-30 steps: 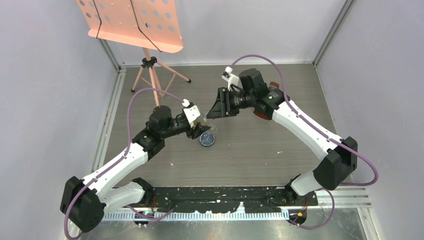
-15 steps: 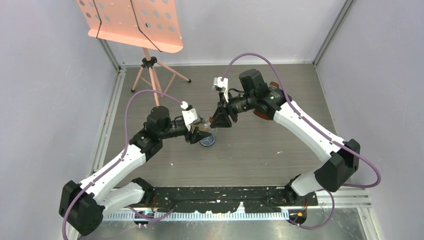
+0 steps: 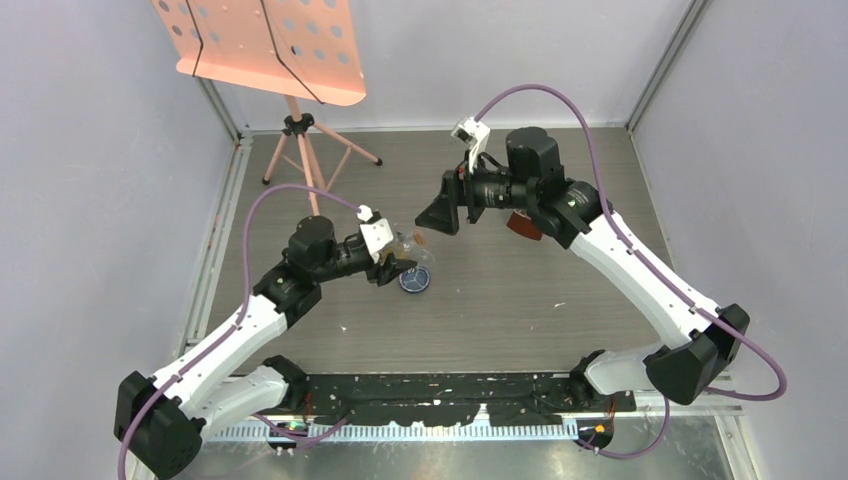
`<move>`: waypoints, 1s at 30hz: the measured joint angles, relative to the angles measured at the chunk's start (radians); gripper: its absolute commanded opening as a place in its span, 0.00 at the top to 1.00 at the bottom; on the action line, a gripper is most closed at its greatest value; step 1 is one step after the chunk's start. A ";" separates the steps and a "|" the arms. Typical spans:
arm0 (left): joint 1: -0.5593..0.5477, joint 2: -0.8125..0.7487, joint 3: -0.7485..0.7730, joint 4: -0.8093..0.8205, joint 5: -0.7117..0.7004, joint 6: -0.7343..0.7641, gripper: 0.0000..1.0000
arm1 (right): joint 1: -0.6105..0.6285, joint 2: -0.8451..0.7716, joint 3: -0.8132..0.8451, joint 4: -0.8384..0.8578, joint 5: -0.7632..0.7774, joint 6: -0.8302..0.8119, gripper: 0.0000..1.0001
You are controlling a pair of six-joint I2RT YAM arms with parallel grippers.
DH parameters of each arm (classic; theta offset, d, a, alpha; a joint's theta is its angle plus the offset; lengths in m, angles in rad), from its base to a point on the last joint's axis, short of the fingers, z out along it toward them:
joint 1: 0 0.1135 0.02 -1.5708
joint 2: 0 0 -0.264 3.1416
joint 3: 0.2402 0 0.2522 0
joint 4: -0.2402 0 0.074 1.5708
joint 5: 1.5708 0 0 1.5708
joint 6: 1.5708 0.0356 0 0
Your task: Sort the pills into containers
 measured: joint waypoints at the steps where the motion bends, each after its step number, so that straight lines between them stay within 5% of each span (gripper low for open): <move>1: 0.000 0.000 -0.002 0.001 -0.010 0.003 1.00 | 0.000 0.000 0.000 0.007 0.018 0.081 0.21; 3: 0.000 0.000 -0.008 0.002 -0.033 0.017 1.00 | 0.001 0.013 0.000 0.009 0.044 0.225 0.20; 6: 0.000 0.000 -0.013 0.003 -0.058 0.033 1.00 | 0.004 0.049 -0.003 0.011 0.074 0.409 0.01; 12: -0.001 0.000 -0.015 0.005 -0.079 0.055 1.00 | 0.018 0.080 -0.063 0.033 0.089 0.611 0.01; 17: -0.001 0.000 -0.015 0.006 -0.084 0.069 1.00 | 0.024 0.091 -0.087 0.052 0.076 0.689 0.29; 26: -0.002 0.017 -0.010 0.013 -0.083 0.070 1.00 | 0.021 0.093 -0.088 0.072 0.050 0.724 0.25; 30: -0.003 0.029 -0.007 0.012 -0.084 0.069 1.00 | 0.020 0.101 -0.088 0.056 0.050 0.713 0.32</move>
